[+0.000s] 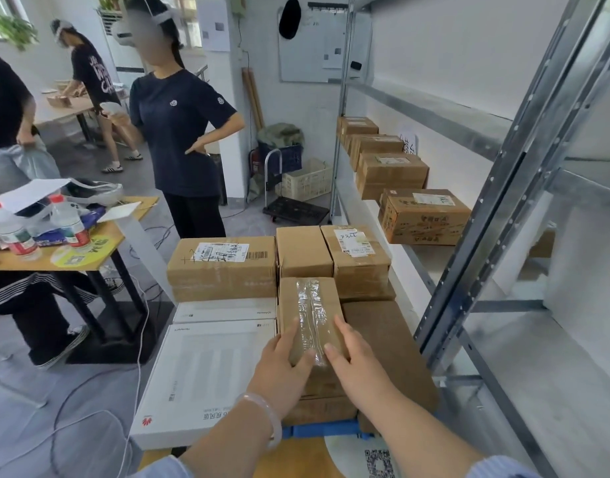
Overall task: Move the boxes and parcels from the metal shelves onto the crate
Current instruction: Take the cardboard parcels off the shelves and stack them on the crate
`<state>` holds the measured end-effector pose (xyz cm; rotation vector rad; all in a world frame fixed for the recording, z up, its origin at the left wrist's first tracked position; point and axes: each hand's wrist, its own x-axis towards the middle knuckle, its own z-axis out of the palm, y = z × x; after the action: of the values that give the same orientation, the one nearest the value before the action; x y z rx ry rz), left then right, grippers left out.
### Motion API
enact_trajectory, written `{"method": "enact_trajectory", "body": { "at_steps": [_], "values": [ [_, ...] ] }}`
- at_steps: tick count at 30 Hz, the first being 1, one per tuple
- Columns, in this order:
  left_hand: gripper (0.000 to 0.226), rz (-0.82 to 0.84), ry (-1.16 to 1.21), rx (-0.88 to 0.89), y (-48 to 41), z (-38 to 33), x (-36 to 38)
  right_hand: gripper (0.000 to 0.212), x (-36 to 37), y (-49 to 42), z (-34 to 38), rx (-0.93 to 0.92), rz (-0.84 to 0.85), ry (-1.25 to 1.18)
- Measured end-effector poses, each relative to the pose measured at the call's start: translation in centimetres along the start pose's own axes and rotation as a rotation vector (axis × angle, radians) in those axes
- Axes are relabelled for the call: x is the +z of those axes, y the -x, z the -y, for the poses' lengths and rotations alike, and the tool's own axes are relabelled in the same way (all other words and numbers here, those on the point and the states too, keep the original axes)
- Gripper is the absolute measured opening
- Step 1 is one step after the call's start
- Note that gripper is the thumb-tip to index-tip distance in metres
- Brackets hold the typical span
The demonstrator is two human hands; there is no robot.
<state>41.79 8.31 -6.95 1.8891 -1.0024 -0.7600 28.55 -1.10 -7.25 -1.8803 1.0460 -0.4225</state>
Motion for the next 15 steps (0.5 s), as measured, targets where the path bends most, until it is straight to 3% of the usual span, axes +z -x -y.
{"method": "enact_trajectory", "body": {
  "at_steps": [8, 11, 15],
  "values": [
    [0.066, 0.044, -0.112, 0.038, -0.5, -0.2, -0.8, 0.063, -1.0, 0.8, 0.9, -0.007, -0.044, 0.038],
    [0.069, 0.014, -0.281, 0.102, -0.7, -1.2, -1.5, 0.062, -1.6, 2.4, 1.2, -0.023, -0.125, 0.080],
    [0.071, -0.088, -0.630, 0.355, -0.8, -3.1, -1.1, 0.062, -1.9, 5.6, 0.4, 0.022, -0.342, 0.167]
  ]
}}
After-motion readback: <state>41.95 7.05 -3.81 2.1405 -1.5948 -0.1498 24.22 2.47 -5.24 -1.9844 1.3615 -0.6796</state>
